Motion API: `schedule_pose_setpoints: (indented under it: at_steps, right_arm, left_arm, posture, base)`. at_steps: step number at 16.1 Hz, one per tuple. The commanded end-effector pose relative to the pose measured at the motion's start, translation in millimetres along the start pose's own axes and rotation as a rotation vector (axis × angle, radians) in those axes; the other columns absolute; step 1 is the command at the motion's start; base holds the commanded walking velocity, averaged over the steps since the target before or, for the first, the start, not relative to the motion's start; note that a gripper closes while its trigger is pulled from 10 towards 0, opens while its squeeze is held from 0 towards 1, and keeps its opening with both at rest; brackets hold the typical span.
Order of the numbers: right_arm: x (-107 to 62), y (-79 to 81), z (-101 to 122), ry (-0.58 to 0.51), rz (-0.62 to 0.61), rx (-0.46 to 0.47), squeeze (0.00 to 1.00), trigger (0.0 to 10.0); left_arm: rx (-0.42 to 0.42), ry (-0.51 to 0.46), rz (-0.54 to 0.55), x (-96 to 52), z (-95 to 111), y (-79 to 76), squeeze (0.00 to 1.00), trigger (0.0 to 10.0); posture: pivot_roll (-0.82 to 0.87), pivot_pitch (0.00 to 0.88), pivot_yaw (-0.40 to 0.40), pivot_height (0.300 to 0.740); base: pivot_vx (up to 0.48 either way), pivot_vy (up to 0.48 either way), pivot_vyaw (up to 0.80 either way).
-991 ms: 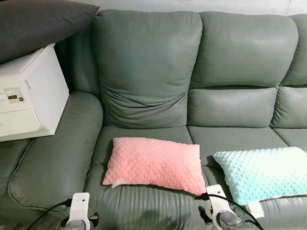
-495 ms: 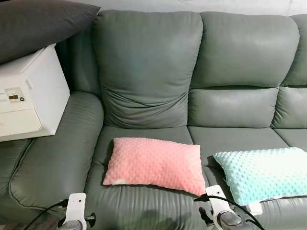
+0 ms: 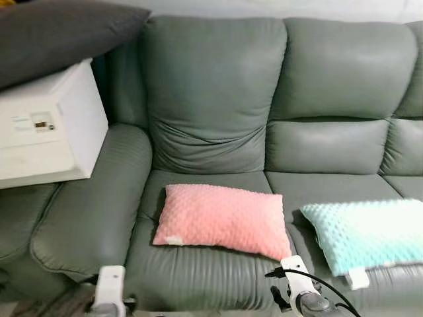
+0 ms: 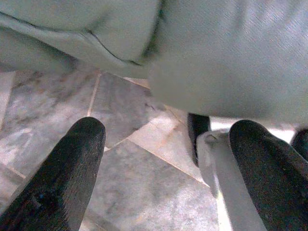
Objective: Move the pillow to the sofa
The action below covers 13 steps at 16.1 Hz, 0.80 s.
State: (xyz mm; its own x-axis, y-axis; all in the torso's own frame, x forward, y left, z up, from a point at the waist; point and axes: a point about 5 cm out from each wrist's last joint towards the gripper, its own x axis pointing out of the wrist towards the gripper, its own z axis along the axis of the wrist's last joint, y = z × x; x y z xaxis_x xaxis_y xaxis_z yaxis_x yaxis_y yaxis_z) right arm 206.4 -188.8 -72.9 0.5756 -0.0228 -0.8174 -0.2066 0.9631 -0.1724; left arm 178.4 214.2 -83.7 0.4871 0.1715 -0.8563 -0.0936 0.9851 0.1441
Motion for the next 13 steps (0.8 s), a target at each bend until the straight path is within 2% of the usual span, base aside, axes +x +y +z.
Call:
schedule_pose_setpoints:
  at_steps: [1,4,6,8,10,13]
  right_arm:
    - [-0.3,-1.0,-3,0.016,-0.003,0.005,0.00,10.0]
    - [-0.3,-0.2,-4,0.017,-0.001,0.004,0.00,10.0]
    - [-0.4,0.0,-4,0.018,0.000,0.007,0.00,10.0]
    - [-0.4,0.0,-4,0.020,-0.001,0.011,0.00,10.0]
    - [-0.5,-0.3,-5,0.022,-0.002,0.013,0.00,10.0]
    - [-0.5,-0.7,-5,0.026,-0.003,0.009,0.00,10.0]
  left_arm:
    - [0.013,-0.002,-0.002,0.3,3,-7.7,0.00,10.0]
    - [0.015,-0.003,-0.007,0.3,4,-12.7,0.00,10.0]
    - [0.016,-0.003,-0.003,0.4,4,-8.9,0.00,10.0]
    - [0.012,-0.001,0.005,0.2,3,1.2,0.00,10.0]
    - [0.003,0.005,0.027,-1.4,-4,25.9,0.00,10.0]
    - [0.001,0.009,0.040,-3.0,-7,39.8,0.00,10.0]
  posture:
    - [-0.07,0.000,-0.003,0.740]
    - [-0.07,0.000,-0.002,0.740]
    - [-0.07,0.000,0.000,0.740]
    - [-0.07,0.000,0.000,0.740]
    - [-0.07,0.000,-0.002,0.740]
    - [-0.07,0.000,-0.004,0.740]
  base:
    - [-0.307,0.000,0.00]
    - [-0.287,0.000,0.00]
    - [-0.276,0.000,0.00]
    - [-0.279,0.000,0.00]
    - [-0.274,0.000,0.00]
    - [-0.273,0.000,0.00]
